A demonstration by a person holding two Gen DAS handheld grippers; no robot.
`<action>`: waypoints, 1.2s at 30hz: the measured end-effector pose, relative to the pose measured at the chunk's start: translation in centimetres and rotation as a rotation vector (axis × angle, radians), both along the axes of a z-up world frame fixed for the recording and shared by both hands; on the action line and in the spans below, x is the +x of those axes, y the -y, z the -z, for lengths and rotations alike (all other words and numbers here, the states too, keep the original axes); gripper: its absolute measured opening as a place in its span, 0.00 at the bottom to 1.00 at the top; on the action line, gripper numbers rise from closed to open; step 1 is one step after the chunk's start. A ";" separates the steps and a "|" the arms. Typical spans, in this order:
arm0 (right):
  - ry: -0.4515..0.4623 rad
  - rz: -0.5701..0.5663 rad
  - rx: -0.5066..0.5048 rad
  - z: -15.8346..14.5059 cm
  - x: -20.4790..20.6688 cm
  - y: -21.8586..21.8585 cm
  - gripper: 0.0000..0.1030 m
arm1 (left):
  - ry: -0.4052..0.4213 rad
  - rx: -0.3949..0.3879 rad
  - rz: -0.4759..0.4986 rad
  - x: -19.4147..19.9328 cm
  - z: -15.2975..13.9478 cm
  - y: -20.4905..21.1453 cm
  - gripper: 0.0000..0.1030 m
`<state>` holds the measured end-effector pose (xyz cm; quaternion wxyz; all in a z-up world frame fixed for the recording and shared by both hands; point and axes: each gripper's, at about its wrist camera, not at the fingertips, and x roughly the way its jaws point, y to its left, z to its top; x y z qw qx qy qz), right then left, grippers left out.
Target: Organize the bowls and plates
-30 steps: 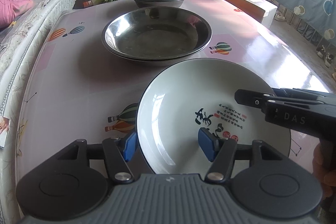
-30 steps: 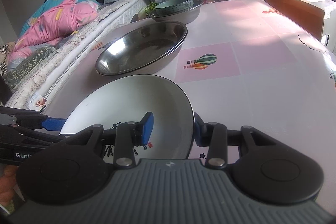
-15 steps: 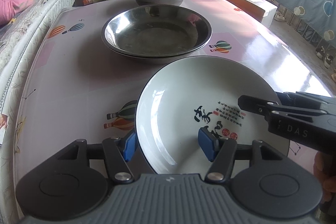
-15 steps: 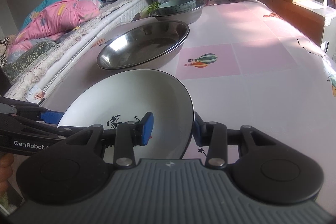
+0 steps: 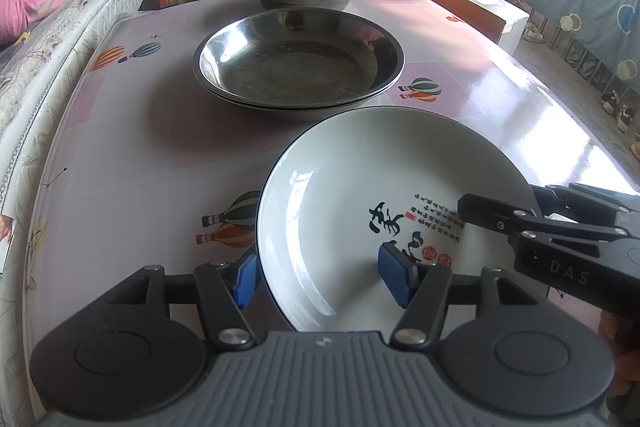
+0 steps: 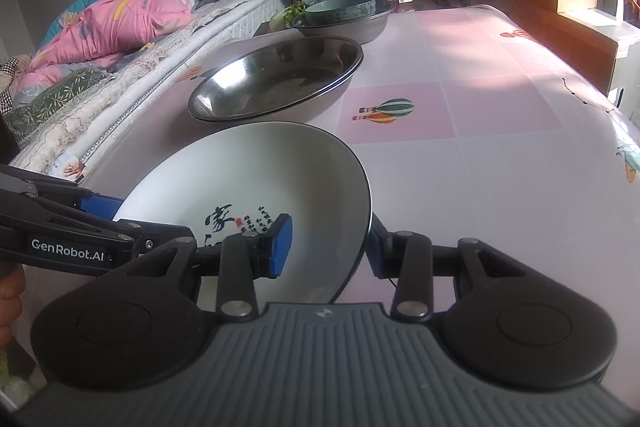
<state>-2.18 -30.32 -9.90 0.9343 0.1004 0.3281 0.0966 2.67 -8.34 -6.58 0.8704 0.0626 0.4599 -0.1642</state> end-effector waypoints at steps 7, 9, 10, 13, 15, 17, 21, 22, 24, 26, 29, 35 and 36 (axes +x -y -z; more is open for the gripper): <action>0.000 0.000 0.000 0.0 0.0 0.0 0.37 | 0.000 -0.001 0.000 0.0 0.0 0.0 0.62; 0.000 0.000 0.000 0.0 0.0 0.0 0.37 | 0.000 -0.001 0.000 0.0 0.0 0.0 0.62; 0.000 0.000 0.000 0.0 0.0 0.0 0.37 | 0.000 -0.001 0.000 0.1 0.0 0.0 0.62; 0.001 0.000 -0.001 0.0 -0.1 0.0 0.38 | 0.000 -0.001 0.000 0.1 0.1 0.0 0.63; 0.003 0.001 -0.003 0.0 -0.1 0.0 0.38 | 0.000 -0.001 -0.001 0.1 0.1 0.1 0.64; 0.005 0.002 -0.005 0.0 -0.1 0.0 0.39 | 0.002 0.000 -0.003 0.2 0.1 0.1 0.65; 0.009 0.008 -0.007 -0.1 0.0 0.0 0.39 | 0.006 0.004 -0.009 0.2 0.1 0.3 0.66; 0.010 0.010 -0.009 -0.1 0.0 -0.1 0.39 | 0.006 0.005 -0.012 0.2 0.1 0.3 0.66; 0.012 0.013 -0.013 -0.1 0.0 -0.2 0.40 | 0.007 0.010 -0.016 0.2 0.1 0.5 0.67; 0.012 0.016 -0.020 -0.1 0.1 -0.4 0.40 | 0.008 0.013 -0.020 0.2 0.0 0.6 0.67; 0.007 0.021 -0.011 -0.2 0.2 -0.3 0.41 | 0.010 0.019 -0.023 0.2 -0.1 0.7 0.66; 0.006 0.026 -0.003 -0.4 0.1 -0.4 0.40 | 0.008 0.023 -0.029 0.2 -0.2 0.8 0.66; 0.007 0.025 -0.003 -0.5 0.1 -0.3 0.40 | 0.009 0.023 -0.030 0.2 -0.2 0.8 0.66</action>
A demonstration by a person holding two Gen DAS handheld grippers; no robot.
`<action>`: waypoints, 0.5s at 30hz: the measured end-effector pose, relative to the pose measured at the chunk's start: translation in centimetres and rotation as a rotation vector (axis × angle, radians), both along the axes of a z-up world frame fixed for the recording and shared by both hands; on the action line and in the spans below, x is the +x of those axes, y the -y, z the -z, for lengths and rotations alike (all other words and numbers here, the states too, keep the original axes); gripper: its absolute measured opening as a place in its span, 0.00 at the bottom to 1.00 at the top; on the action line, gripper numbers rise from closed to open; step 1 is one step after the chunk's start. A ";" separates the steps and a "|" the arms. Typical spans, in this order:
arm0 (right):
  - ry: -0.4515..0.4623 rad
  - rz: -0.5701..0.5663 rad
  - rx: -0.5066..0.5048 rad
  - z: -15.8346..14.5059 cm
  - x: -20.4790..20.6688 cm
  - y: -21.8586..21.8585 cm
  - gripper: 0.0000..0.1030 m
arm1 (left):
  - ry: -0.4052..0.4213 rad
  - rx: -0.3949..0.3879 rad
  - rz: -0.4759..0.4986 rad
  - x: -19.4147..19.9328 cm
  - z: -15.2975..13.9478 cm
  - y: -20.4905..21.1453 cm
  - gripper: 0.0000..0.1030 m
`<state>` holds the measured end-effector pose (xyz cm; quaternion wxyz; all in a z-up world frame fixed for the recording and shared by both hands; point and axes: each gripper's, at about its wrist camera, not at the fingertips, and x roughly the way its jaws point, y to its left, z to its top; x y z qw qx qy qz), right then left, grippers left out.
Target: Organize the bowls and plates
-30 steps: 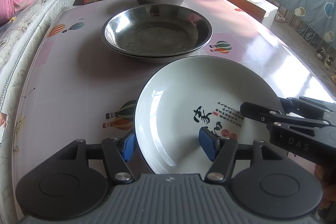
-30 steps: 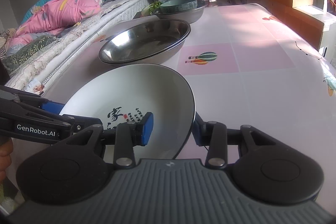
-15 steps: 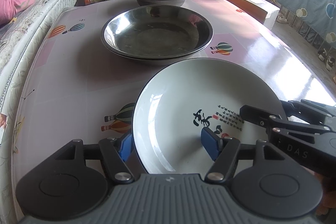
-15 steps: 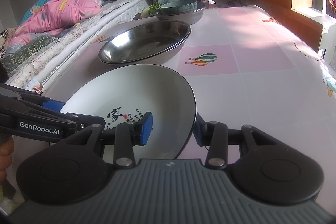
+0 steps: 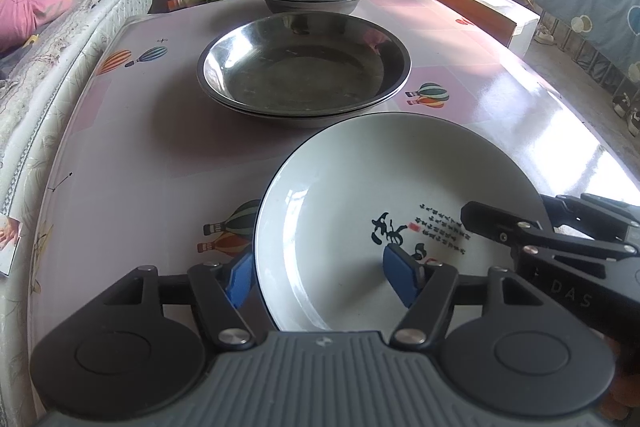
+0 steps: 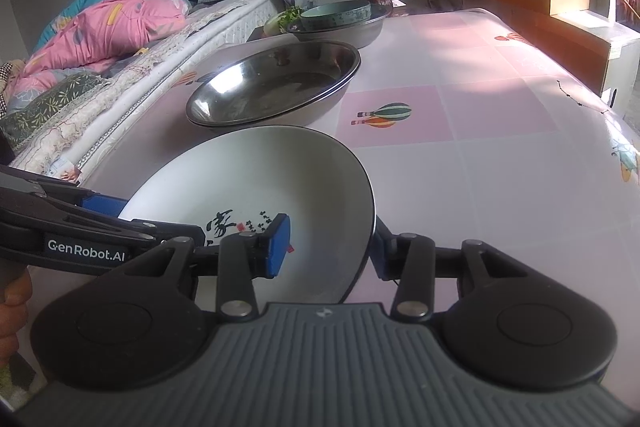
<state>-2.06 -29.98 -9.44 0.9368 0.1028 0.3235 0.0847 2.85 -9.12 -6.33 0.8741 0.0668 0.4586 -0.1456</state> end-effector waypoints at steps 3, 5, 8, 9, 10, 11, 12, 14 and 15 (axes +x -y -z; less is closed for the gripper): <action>0.002 0.001 0.000 -0.2 -0.2 -0.1 0.40 | -0.003 -0.003 -0.003 0.0 0.0 -0.1 0.66; 0.004 0.001 0.000 -0.2 -0.2 -0.1 0.40 | -0.005 -0.008 -0.006 0.0 -0.1 -0.1 0.66; 0.005 0.001 0.000 -0.3 -0.2 -0.1 0.40 | -0.006 -0.015 -0.008 0.0 -0.2 -0.2 0.66; 0.006 0.001 -0.001 -0.4 -0.2 -0.1 0.40 | -0.006 -0.017 -0.009 0.0 -0.2 -0.3 0.66; 0.007 0.000 -0.003 -0.4 -0.3 -0.1 0.40 | -0.004 -0.017 -0.010 0.0 -0.3 -0.3 0.66; 0.008 0.000 -0.003 -0.5 -0.3 -0.1 0.40 | -0.004 -0.018 -0.011 0.0 -0.3 -0.3 0.66; 0.008 0.001 -0.004 -0.5 -0.3 -0.1 0.40 | -0.003 -0.019 -0.011 0.0 -0.4 -0.3 0.66; 0.008 0.001 -0.001 -0.5 -0.3 -0.1 0.40 | 0.001 -0.020 -0.011 -0.1 -0.5 -0.3 0.66; 0.008 0.002 -0.001 -0.6 -0.3 -0.2 0.40 | 0.002 -0.020 -0.011 -0.1 -0.5 -0.3 0.66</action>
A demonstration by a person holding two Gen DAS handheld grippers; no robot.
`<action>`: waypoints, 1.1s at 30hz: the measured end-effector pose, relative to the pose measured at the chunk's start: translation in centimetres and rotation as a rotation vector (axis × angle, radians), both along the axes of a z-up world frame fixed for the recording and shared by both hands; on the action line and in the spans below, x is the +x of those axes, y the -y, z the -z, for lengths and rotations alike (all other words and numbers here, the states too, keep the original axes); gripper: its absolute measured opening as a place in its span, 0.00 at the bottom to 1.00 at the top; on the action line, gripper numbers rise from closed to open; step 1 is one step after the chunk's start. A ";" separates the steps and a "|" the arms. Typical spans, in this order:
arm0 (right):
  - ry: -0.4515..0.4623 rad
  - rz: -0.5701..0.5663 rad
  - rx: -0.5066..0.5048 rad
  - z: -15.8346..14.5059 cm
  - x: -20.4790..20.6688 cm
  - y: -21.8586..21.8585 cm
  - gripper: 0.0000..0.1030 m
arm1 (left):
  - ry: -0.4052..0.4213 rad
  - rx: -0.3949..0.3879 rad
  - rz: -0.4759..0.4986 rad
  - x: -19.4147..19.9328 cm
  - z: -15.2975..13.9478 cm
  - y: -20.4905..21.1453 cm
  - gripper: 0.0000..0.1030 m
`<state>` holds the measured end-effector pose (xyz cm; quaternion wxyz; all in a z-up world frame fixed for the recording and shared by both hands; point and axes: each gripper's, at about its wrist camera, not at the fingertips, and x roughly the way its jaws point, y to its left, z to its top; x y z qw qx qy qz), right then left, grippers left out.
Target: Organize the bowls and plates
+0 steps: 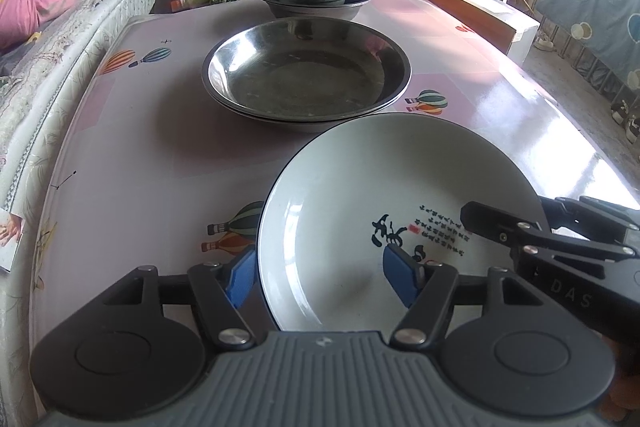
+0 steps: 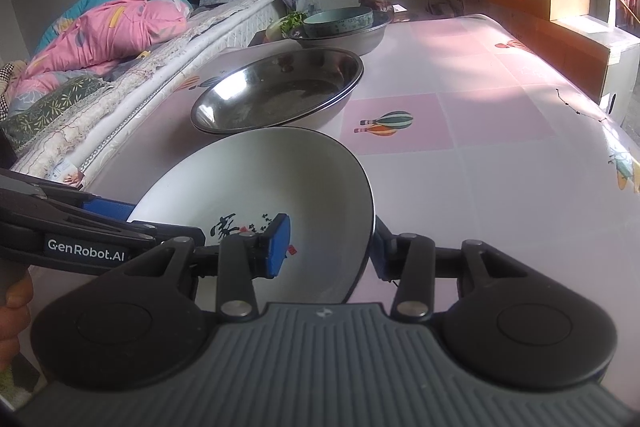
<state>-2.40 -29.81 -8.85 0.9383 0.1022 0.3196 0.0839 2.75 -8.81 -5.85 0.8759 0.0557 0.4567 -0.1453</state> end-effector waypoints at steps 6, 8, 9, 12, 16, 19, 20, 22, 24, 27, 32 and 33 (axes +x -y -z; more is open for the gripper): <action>0.006 -0.001 -0.001 -0.3 -0.1 0.0 0.40 | 0.004 -0.001 -0.004 0.0 -0.2 -0.1 0.66; 0.008 -0.003 -0.003 -0.3 -0.1 0.0 0.40 | 0.008 -0.002 -0.005 -0.1 -0.2 -0.1 0.66; 0.008 -0.003 -0.004 -0.3 -0.1 0.0 0.40 | 0.008 -0.002 -0.005 -0.1 -0.3 -0.1 0.66; 0.005 -0.003 -0.003 -0.1 0.0 0.1 0.40 | 0.008 -0.003 -0.003 -0.2 -0.3 -0.1 0.66; 0.002 -0.002 -0.003 0.1 0.1 0.1 0.40 | 0.013 -0.007 0.004 -0.3 -0.3 -0.2 0.66; 0.001 0.000 -0.002 0.2 0.2 0.2 0.40 | 0.017 -0.017 0.009 -0.4 -0.3 -0.4 0.65; -0.001 0.001 -0.001 0.3 0.2 0.3 0.40 | 0.019 -0.021 0.013 -0.5 -0.3 -0.5 0.65; -0.007 0.007 0.005 0.6 0.4 0.4 0.40 | 0.022 -0.030 0.018 -0.5 -0.4 -0.6 0.65; -0.004 0.006 0.013 0.6 0.4 0.6 0.40 | 0.022 -0.040 0.021 -0.5 -0.4 -0.7 0.65; -0.005 0.008 0.037 0.7 0.4 0.8 0.40 | 0.024 -0.069 0.028 -0.5 -0.3 -1.2 0.65; -0.022 0.008 0.143 1.2 0.6 1.6 0.66 | 0.016 -0.132 0.035 -0.3 0.0 -2.2 0.66; -0.021 0.006 0.163 1.2 0.5 1.8 0.70 | 0.010 -0.146 0.036 -0.3 0.1 -2.4 0.67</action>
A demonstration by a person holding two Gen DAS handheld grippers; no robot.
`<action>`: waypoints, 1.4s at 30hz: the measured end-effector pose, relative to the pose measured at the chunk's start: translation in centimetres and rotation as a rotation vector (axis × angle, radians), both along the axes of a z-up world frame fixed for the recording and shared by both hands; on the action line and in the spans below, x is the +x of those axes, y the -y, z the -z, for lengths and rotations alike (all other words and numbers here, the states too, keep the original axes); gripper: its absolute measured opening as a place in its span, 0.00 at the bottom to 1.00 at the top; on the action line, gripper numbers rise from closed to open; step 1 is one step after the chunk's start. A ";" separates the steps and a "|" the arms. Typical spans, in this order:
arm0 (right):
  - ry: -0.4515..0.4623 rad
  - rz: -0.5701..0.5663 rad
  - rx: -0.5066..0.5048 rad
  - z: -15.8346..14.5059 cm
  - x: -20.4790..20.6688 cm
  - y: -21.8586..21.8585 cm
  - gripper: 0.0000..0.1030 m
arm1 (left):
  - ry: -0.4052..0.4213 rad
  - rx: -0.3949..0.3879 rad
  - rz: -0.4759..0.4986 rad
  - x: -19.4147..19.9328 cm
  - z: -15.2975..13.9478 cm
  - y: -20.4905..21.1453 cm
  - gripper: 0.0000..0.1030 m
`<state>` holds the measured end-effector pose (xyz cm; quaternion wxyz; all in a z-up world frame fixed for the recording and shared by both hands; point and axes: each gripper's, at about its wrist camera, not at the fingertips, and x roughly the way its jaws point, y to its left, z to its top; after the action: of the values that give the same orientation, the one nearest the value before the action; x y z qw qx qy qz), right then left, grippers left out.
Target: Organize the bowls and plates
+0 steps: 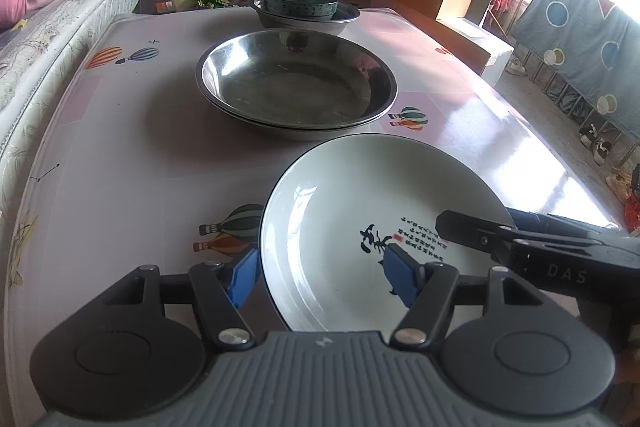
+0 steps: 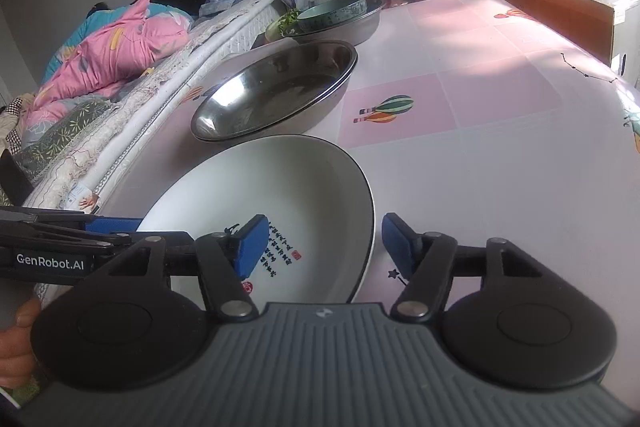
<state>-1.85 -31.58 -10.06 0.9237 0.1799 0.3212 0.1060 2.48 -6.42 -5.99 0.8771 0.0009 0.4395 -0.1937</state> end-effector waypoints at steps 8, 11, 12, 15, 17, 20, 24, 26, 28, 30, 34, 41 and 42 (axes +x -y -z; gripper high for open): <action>0.010 0.018 0.139 0.5 -0.1 0.9 0.99 | -0.052 -0.081 -0.003 0.5 1.2 -1.1 0.86; 0.021 0.025 0.146 0.7 -0.2 0.8 0.99 | -0.054 -0.114 -0.012 0.5 1.5 -1.5 0.95; 0.023 0.027 0.145 0.7 -0.3 0.8 0.99 | -0.053 -0.117 -0.014 0.6 1.5 -1.6 0.96; 0.024 0.028 0.149 0.8 -0.3 0.8 0.99 | -0.048 -0.131 -0.019 0.7 1.6 -1.8 1.00; 0.021 0.028 0.164 0.8 -0.2 1.1 0.99 | -0.044 -0.127 -0.014 0.7 1.7 -1.8 1.00; 0.020 0.023 0.186 0.8 -0.3 1.5 0.99 | -0.036 -0.124 -0.007 0.7 1.7 -1.8 1.00; 0.018 0.021 0.176 0.7 -0.3 1.3 0.99 | -0.030 -0.131 -0.003 0.5 1.7 -1.9 1.00; 0.016 0.020 0.164 0.6 -0.3 1.1 0.99 | -0.035 -0.146 -0.009 0.4 1.7 -2.2 1.00; 0.013 0.022 0.154 0.6 -0.2 1.0 0.99 | -0.039 -0.162 -0.016 0.5 1.7 -2.4 1.00; 0.013 0.025 0.158 0.6 -0.2 1.0 0.99 | -0.041 -0.168 -0.016 0.5 1.7 -2.5 1.00; 0.014 0.021 0.180 0.7 -0.2 1.3 0.99 | -0.038 -0.169 -0.014 0.5 1.8 -2.6 1.00; 0.016 0.038 0.292 1.2 -0.4 2.8 0.99 | -0.040 -0.168 -0.012 0.6 1.9 -2.6 1.00; 0.017 0.038 0.297 1.2 -0.4 2.9 0.99 | -0.042 -0.172 -0.014 0.6 1.9 -2.7 1.00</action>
<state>-2.26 -34.44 -11.31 0.8914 0.3198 0.2907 0.1364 3.12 -3.75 -7.86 0.8659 -0.0815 0.4395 -0.2246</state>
